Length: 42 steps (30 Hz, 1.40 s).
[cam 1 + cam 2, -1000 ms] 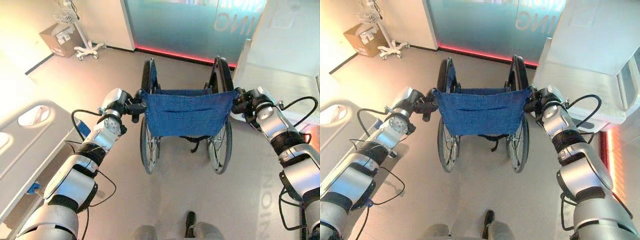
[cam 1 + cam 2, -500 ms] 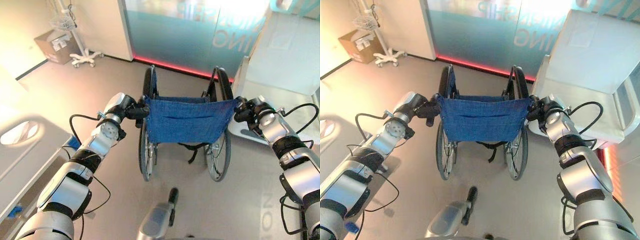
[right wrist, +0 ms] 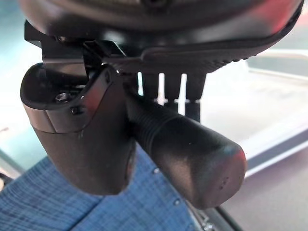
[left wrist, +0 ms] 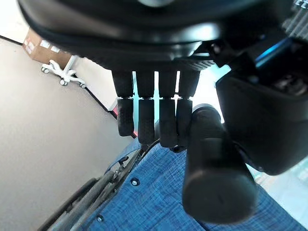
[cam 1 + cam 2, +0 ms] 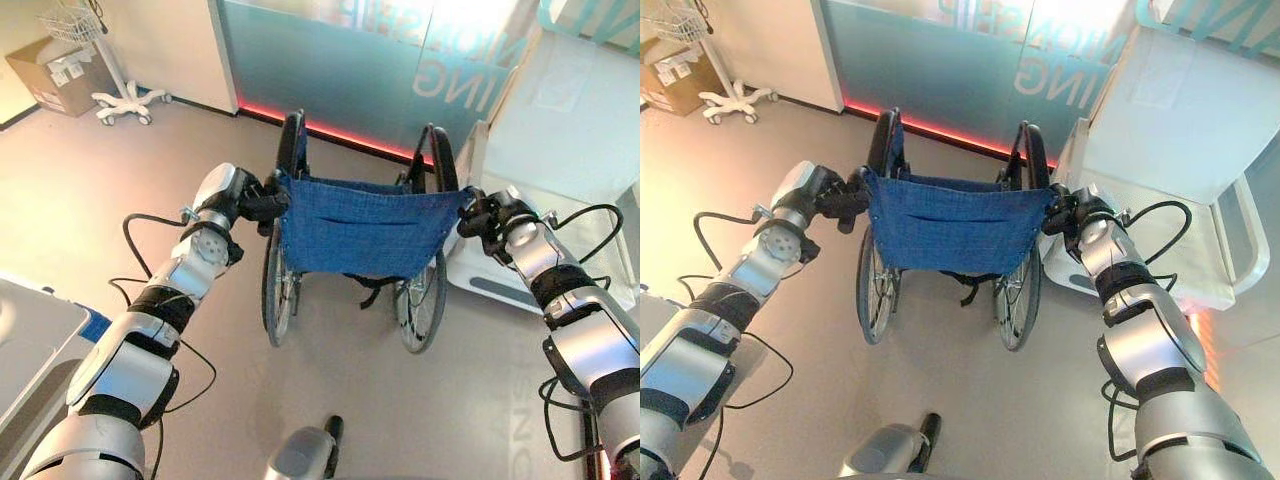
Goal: Push the wheelchair next to the bed
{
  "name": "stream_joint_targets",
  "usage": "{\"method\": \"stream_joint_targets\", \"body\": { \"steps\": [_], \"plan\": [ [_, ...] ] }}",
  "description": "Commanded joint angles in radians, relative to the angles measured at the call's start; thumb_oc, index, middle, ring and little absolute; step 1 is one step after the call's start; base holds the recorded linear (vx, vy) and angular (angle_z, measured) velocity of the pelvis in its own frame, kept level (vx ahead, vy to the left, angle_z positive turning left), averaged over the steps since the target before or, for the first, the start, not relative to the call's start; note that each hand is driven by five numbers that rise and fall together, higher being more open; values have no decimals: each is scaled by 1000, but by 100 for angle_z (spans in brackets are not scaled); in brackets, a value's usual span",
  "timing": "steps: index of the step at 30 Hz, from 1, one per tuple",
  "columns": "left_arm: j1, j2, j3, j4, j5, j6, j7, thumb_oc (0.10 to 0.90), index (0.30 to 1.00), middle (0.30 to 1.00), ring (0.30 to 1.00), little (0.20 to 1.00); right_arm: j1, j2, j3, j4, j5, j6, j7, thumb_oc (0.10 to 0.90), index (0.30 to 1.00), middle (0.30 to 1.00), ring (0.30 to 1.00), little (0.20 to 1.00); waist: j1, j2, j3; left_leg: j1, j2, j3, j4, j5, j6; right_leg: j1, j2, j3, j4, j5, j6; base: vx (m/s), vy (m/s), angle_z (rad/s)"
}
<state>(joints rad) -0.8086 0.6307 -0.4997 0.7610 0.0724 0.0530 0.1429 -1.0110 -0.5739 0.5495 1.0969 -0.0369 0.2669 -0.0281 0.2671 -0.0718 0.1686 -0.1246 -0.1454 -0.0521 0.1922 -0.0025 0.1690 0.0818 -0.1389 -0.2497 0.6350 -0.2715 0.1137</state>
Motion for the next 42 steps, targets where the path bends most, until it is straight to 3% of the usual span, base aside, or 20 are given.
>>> {"method": "stream_joint_targets", "body": {
  "steps": [1, 4, 7, 12, 15, 16, 18, 19, 21, 23, 27, 31, 34, 36, 38, 39, 42],
  "plan": [
    [98, 24, -32, -6, 36, -27, -25, 400, 300, 300, 300, 300, -89, -20, 130, -131, -207, -240, -28, 400, 300, 300, 300, 300, -11, 31, 50, 1, 44, 43, 58, -130, -73, -161, -65, -1, -299, 295, -23, 188, -143, -18],
    [92, 37, -46, -30, 25, -50, -55, 400, 300, 300, 300, 300, -110, -45, 137, -153, -172, -202, -35, 400, 300, 300, 300, 300, -52, 16, 79, 34, 24, -26, 82, -188, -79, -260, -115, 76, -448, 390, 15, 333, -249, 32],
    [110, 25, -56, -47, 38, -69, -75, 400, 300, 300, 300, 300, -133, -73, 142, -175, -167, -173, -23, 400, 300, 300, 300, 300, -65, 2, 77, 60, 21, -101, 92, -235, -98, -274, -141, 130, -566, 447, 50, 362, -247, 112],
    [165, 4, -47, -77, 66, -76, -102, 400, 300, 300, 300, 300, -135, -93, 147, -235, -165, -127, -9, 400, 300, 300, 300, 300, -71, -15, 57, 126, 64, -202, 95, -297, -136, -285, -162, 198, -640, 481, 79, 475, -384, 82],
    [187, 5, -44, -96, 85, -83, -111, 400, 300, 300, 300, 300, -142, -112, 160, -262, -154, -105, 1, 400, 300, 300, 300, 300, -83, -17, 48, 164, 109, -266, 64, -308, -159, -297, -119, 255, -585, 450, 82, 409, -495, 91],
    [198, 6, -50, -111, 81, -72, -110, 400, 300, 300, 300, 300, -146, -125, 169, -268, -142, -103, 10, 400, 300, 300, 300, 300, -90, -15, 41, 166, 132, -283, 55, -298, -172, -292, -94, 264, -557, 409, 78, 355, -503, 95],
    [219, 7, -47, -125, 53, -33, -92, 400, 300, 300, 300, 300, -149, -131, 181, -297, -138, -120, 37, 400, 300, 300, 300, 300, -90, -12, 47, 166, 191, -239, 58, -250, -207, -283, -97, 191, -513, 371, 63, 338, -495, 110],
    [220, 5, -47, -128, 55, -25, -91, 400, 300, 300, 300, 300, -156, -131, 184, -304, -139, -120, 46, 400, 300, 300, 300, 300, -92, -12, 51, 165, 215, -215, 57, -207, -218, -275, -94, 165, -507, 360, 52, 226, -380, 101],
    [209, -8, -43, -126, 83, -12, -104, 400, 300, 300, 300, 300, -166, -143, 190, -309, -150, -129, 60, 400, 300, 300, 300, 300, -112, -3, 60, 155, 293, -127, 45, -64, -235, -241, -77, 87, -501, 335, 19, 203, -406, 91],
    [185, -28, -61, -115, 85, -15, -113, 400, 300, 300, 300, 300, -162, -153, 196, -303, -153, -116, 49, 400, 300, 300, 300, 300, -138, 8, 61, 142, 336, -42, 45, 9, -242, -214, -68, 27, -497, 313, -4, 152, -335, 81],
    [120, -84, -99, -47, 93, 8, -105, 400, 300, 300, 300, 300, -141, -151, 185, -248, -178, -159, 37, 400, 300, 300, 300, 300, -173, 30, 58, 147, 374, 75, 31, 59, -258, -165, -49, -56, -475, 264, -39, 156, -259, 88],
    [100, -116, -95, -5, 95, 42, -81, 400, 300, 300, 300, 300, -132, -127, 179, -206, -208, -186, 39, 400, 300, 300, 300, 300, -187, 49, 41, 173, 402, 77, 20, 133, -286, -134, -17, -71, -470, 227, -62, 182, -158, 44],
    [119, -114, -65, -14, 106, 81, -69, 400, 300, 300, 300, 300, -130, -111, 194, -235, -211, -185, 54, 400, 300, 300, 300, 300, -163, 50, 36, 173, 348, 46, 12, 117, -283, -95, 3, -72, -483, 213, -66, 216, -138, -10],
    [125, -109, -57, -24, 113, 93, -66, 400, 300, 300, 300, 300, -122, -109, 198, -265, -206, -178, 52, 400, 300, 300, 300, 300, -154, 50, 42, 152, 314, 72, 12, 88, -272, -71, 10, -85, -493, 205, -70, 214, -128, 8],
    [115, -102, -54, -28, 102, 105, -72, 400, 300, 300, 300, 300, -120, -98, 198, -276, -220, -185, 44, 400, 300, 300, 300, 300, -138, 52, 59, 101, 248, 98, -4, 46, -257, -39, 29, -79, -507, 196, -70, 221, -109, 22],
    [105, -103, -56, -20, 90, 107, -71, 400, 300, 300, 300, 300, -119, -91, 201, -284, -231, -191, 34, 400, 300, 300, 300, 300, -124, 59, 72, 38, 200, 122, -18, 47, -253, -12, 52, -77, -523, 190, -73, 196, -64, 8],
    [105, -102, -60, -11, 80, 91, -71, 400, 300, 300, 300, 300, -116, -93, 199, -293, -240, -206, 29, 400, 300, 300, 300, 300, -94, 75, 89, -61, 127, 177, -38, 79, -244, 45, 105, -61, -549, 173, -85, 279, -56, -13]
  ]
}}
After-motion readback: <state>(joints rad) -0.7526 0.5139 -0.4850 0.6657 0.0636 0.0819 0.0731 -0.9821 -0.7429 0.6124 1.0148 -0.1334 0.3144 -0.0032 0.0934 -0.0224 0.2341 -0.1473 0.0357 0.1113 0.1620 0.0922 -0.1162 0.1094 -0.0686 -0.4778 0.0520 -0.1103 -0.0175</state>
